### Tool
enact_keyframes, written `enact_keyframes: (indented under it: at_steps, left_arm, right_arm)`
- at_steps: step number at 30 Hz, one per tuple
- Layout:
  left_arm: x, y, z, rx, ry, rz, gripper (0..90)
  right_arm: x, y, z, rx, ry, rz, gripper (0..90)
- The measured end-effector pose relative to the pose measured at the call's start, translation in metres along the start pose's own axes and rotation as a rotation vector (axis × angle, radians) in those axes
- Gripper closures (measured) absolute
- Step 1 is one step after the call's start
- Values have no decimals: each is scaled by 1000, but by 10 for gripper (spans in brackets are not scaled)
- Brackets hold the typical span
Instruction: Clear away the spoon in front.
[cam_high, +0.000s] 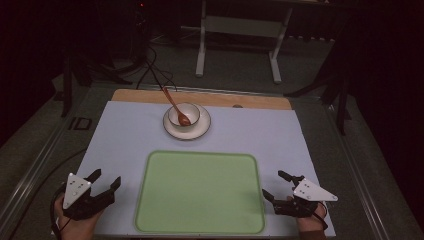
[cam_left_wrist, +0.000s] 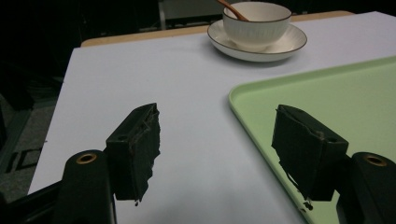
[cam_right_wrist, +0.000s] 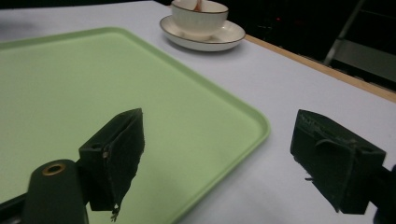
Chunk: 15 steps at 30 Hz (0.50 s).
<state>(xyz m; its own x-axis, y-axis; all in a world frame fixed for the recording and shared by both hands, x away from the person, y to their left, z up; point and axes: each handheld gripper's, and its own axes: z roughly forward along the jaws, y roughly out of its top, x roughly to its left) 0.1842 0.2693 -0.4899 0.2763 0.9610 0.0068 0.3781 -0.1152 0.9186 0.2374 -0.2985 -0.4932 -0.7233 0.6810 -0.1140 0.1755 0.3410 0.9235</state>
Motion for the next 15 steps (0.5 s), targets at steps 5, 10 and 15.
enact_keyframes:
  at_steps: [5,10,15]
  left_arm:
    - [-1,0,-2,-21,14,0,323]
    - [-3,-1,-1,-17,14,1,323]
    - [-5,-1,1,-11,6,-4,328]
  right_arm:
    - [-7,-2,-4,-4,-5,18,176]
    - [-8,-1,-4,20,-6,4,169]
    - [-8,0,-3,18,6,4,160]
